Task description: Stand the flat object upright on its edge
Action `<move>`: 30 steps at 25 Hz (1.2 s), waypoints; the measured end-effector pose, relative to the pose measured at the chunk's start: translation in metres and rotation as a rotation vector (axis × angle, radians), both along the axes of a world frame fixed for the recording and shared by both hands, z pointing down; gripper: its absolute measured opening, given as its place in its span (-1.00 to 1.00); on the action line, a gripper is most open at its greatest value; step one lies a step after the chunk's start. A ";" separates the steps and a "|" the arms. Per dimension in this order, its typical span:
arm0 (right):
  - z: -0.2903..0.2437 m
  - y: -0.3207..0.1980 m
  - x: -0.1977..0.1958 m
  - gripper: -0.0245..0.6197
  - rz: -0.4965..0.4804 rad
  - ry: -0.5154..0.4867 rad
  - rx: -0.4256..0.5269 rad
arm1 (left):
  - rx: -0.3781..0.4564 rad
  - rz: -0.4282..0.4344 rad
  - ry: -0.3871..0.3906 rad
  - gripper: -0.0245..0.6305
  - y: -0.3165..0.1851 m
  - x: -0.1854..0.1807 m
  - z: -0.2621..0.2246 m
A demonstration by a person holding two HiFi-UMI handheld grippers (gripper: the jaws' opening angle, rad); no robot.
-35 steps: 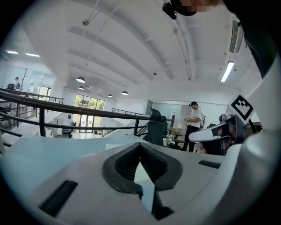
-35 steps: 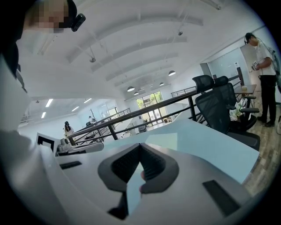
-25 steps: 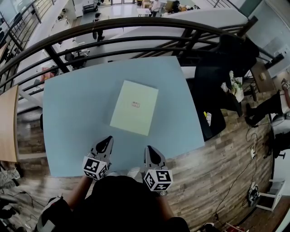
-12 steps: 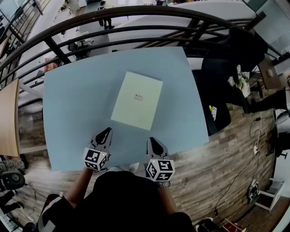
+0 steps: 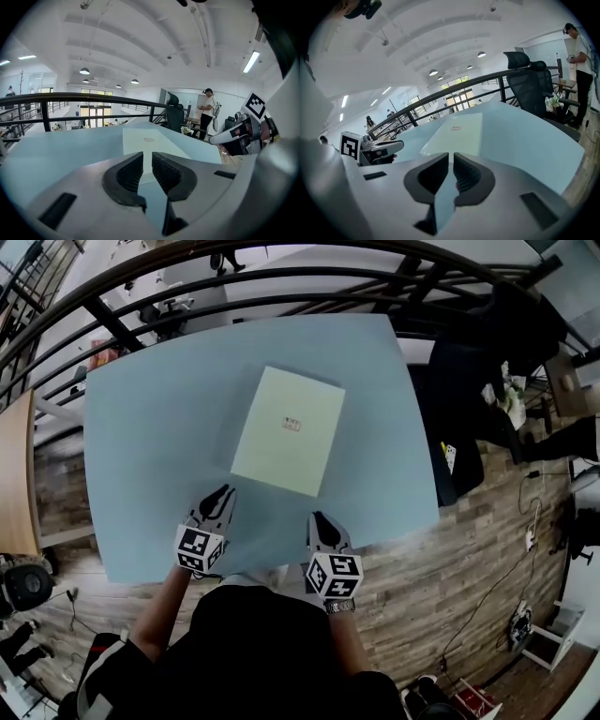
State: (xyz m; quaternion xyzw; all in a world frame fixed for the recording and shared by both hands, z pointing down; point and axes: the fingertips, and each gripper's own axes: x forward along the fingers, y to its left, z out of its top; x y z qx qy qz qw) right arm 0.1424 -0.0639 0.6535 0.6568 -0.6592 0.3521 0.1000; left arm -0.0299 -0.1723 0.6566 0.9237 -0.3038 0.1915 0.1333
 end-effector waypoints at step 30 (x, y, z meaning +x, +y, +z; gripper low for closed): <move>0.084 -0.023 -0.007 0.04 -0.070 -0.013 -0.130 | -0.146 0.141 -0.051 0.03 -0.026 0.000 0.085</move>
